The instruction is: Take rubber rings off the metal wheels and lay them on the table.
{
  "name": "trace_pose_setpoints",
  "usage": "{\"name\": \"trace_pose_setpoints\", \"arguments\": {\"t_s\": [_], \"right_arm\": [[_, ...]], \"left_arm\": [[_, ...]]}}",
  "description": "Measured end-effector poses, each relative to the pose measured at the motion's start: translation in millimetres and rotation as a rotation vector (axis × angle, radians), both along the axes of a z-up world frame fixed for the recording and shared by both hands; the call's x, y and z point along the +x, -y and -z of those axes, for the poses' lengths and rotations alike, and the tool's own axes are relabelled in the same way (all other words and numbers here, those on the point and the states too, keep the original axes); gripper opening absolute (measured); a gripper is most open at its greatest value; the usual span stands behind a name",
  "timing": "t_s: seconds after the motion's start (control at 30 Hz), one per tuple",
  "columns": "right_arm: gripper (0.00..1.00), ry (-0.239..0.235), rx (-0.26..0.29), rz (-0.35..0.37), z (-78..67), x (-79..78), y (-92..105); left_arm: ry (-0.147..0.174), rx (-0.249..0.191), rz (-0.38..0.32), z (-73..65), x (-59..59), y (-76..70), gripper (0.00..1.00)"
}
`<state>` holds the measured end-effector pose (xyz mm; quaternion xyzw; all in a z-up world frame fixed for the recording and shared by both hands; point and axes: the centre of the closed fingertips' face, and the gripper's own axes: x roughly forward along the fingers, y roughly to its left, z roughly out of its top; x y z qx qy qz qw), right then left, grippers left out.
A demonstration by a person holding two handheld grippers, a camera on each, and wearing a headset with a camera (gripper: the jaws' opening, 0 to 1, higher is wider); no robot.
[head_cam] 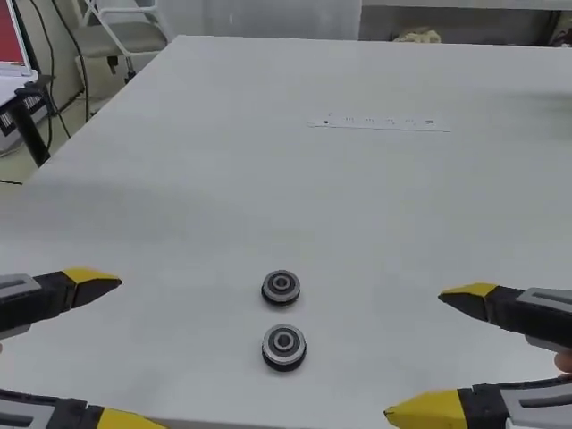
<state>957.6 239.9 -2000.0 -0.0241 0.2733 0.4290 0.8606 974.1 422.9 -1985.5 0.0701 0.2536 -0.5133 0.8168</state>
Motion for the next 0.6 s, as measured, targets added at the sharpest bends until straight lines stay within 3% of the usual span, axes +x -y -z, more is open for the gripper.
{"name": "trace_pose_setpoints", "arguments": {"t_s": [0.6], "right_arm": [[0.85, 0.029, -0.008, 0.022, -5.1, 4.0, 2.7]], "left_arm": [[0.046, 0.021, 0.034, -5.5, -2.4, 2.6, 0.99]]}}
